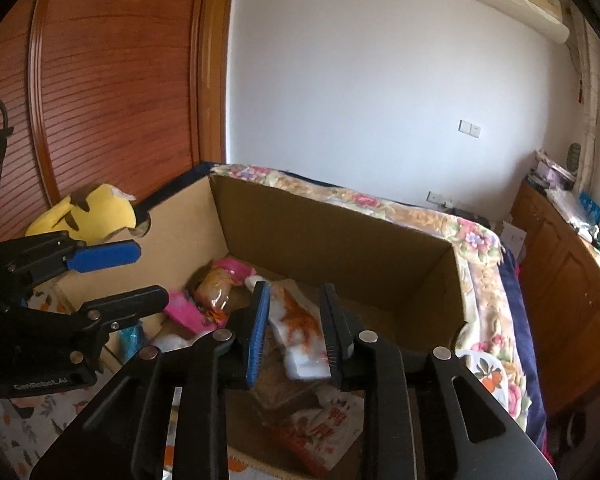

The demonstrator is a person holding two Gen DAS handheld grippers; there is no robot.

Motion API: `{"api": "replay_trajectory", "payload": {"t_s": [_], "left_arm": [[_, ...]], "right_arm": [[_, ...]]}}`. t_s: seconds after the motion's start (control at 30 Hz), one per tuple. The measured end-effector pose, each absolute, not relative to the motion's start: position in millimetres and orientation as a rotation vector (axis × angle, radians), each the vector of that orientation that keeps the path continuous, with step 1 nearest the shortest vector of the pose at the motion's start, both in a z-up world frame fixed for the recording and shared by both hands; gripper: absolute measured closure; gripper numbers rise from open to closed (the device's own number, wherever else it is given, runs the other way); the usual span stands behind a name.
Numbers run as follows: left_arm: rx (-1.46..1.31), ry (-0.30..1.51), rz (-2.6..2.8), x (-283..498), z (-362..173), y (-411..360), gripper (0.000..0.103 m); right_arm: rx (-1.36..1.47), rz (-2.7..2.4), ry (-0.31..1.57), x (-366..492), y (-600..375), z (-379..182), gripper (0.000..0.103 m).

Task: Organize snacks
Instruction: 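Carry the teal packet into the box with the left gripper while the right gripper drops the chicken-feet packet in, then move both open grippers back over the remaining snacks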

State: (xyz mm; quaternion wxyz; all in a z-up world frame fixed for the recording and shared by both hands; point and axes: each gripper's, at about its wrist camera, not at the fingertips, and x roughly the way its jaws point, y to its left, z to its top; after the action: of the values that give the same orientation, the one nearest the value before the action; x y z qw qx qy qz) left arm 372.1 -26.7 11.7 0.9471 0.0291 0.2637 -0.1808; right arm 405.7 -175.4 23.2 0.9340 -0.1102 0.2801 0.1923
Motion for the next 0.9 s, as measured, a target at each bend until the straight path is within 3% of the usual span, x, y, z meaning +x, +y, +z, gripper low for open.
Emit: {"api": "replay_trajectory", "payload": {"t_s": [0.5,0.7,0.9], "left_arm": [[0.105,0.532,-0.401,292.0,12.4,-28.6,0.052],[0.098,0.556,-0.413,259.6,-7.4,-30.0,0.051],[0.103,0.586,-0.413,237.5,-21.3,-32.9,0.051]], "right_arm": [[-0.175,0.367,0.591,308.6,-213.9,38.3,0.077],[-0.166,0.338,0.624,266.6,-227.5,26.5,0.066],[-0.171,0.321,0.674,235.0,-239.0,10.9,0.063]]}}
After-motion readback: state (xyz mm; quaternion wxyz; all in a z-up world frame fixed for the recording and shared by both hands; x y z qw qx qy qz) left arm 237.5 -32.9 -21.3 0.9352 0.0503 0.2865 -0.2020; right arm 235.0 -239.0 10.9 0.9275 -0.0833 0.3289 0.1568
